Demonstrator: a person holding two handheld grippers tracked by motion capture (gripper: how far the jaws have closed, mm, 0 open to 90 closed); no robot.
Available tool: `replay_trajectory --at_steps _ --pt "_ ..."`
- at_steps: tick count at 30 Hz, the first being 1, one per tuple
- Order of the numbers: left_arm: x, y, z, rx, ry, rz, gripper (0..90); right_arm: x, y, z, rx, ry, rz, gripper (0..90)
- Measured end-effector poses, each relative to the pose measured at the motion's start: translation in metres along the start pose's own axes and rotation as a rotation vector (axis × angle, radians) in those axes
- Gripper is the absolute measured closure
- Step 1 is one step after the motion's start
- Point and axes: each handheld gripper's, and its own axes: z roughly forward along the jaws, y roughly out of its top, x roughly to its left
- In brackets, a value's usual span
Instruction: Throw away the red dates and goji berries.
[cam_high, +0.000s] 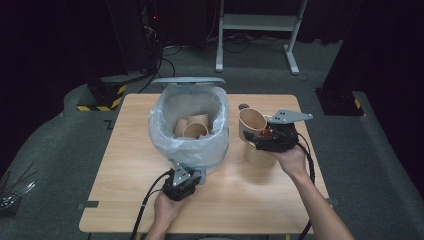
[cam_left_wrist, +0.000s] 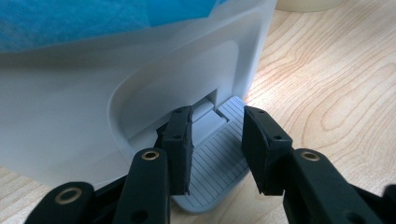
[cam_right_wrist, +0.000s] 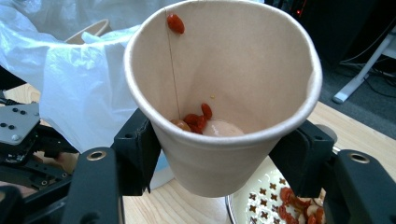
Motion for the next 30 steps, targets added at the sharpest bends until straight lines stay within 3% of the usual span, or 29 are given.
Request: replay_trajectory --at_steps 12,14,30 --pt "0.0 0.0 0.0 -0.002 -0.017 -0.012 62.8 0.002 0.007 0.004 -0.006 0.009 0.0 36.4" --pt "0.0 0.0 0.0 -0.002 -0.002 -0.001 62.7 0.001 0.007 0.004 -0.006 0.009 0.001 36.2" --pt "0.0 0.0 0.0 -0.002 -0.001 0.001 62.5 0.0 0.019 0.0 -0.02 0.019 0.002 36.1"
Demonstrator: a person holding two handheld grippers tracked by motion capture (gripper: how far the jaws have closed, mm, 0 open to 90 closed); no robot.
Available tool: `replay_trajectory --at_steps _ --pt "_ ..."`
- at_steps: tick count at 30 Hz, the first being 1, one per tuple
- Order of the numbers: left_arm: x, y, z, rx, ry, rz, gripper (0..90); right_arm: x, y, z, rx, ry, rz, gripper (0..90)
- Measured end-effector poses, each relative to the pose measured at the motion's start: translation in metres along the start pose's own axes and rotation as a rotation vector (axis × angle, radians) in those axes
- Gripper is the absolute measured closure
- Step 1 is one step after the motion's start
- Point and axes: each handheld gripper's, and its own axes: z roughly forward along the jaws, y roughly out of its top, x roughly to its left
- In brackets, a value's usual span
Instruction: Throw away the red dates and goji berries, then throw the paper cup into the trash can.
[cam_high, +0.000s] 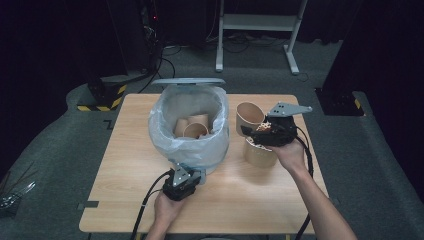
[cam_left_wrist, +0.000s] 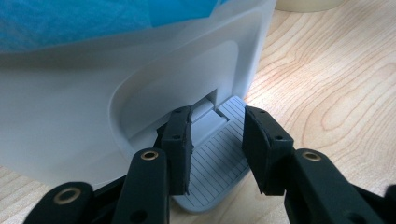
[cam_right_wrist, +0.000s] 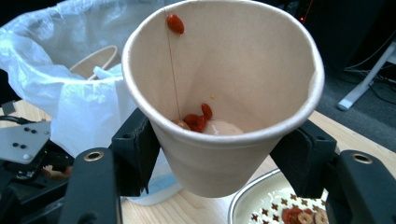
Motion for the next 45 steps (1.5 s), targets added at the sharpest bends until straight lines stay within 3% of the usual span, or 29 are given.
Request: replay_trajectory --at_steps 23,45 --pt "0.0 0.0 0.0 -0.001 0.0 -0.001 62.3 0.001 0.011 0.007 -0.013 0.033 0.005 35.8" --pt "0.0 0.0 0.0 0.001 -0.001 0.003 62.2 0.009 0.031 0.011 -0.023 0.065 -0.006 35.9"
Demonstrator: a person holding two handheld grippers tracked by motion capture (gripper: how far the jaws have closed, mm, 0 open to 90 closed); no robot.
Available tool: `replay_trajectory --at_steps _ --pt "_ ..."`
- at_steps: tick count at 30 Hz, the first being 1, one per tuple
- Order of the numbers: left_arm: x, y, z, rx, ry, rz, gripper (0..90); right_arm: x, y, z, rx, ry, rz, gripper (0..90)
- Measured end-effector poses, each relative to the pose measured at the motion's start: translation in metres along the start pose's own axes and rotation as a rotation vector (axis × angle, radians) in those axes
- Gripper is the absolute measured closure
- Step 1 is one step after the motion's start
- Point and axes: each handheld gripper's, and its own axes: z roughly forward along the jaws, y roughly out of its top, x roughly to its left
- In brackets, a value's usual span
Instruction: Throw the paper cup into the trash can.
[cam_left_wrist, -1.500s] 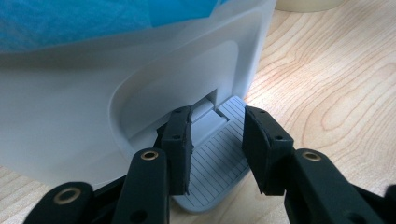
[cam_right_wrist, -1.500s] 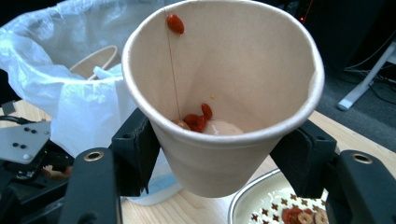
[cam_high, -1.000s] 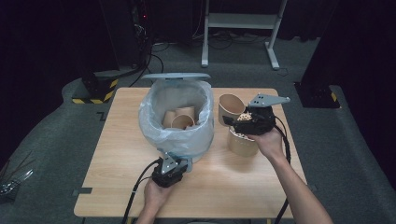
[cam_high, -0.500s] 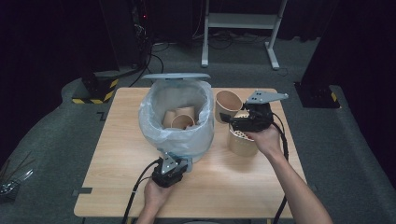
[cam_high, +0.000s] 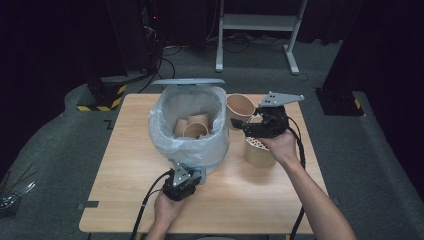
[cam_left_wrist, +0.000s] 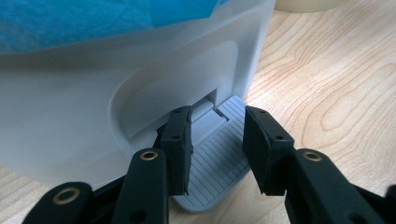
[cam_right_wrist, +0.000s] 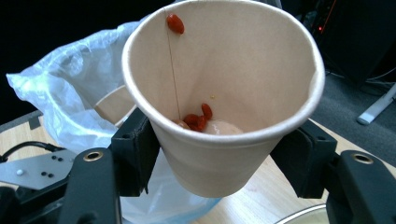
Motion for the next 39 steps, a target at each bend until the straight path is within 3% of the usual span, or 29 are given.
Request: replay_trajectory --at_steps 17,39 --pt "0.0 0.0 0.0 -0.001 0.001 -0.003 62.2 0.002 0.014 0.006 -0.011 0.016 -0.009 35.7" --pt "0.0 0.0 0.0 -0.002 0.002 -0.001 62.1 0.017 0.032 0.031 0.003 0.062 -0.032 35.6"
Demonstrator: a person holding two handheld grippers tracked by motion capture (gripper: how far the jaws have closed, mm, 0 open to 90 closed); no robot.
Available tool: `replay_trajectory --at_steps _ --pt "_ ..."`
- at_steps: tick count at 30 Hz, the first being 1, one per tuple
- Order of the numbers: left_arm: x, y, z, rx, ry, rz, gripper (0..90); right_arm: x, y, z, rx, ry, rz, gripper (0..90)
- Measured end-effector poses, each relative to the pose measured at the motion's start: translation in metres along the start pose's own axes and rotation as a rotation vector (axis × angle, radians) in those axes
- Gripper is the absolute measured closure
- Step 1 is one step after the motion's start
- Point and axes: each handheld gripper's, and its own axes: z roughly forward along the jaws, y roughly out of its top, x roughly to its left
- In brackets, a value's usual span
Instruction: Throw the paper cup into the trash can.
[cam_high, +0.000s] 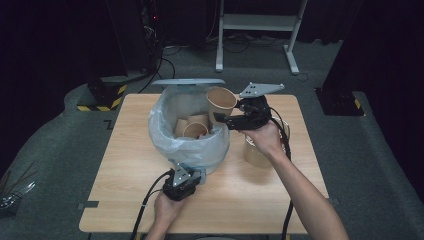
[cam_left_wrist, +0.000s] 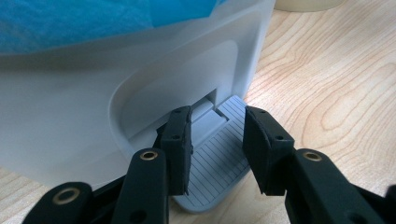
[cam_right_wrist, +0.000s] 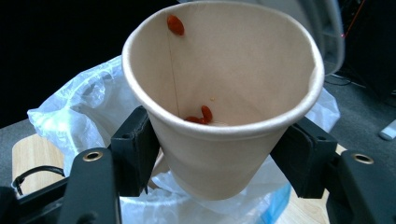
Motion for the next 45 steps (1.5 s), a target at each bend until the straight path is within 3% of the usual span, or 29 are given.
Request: replay_trajectory --at_steps 22,45 --pt "0.0 0.0 0.0 -0.001 -0.001 -0.001 62.1 0.005 0.011 0.028 0.014 0.008 0.008 34.6" --pt "0.0 0.0 0.0 0.0 -0.001 -0.002 62.1 -0.002 0.009 0.046 0.048 -0.037 0.03 31.1"
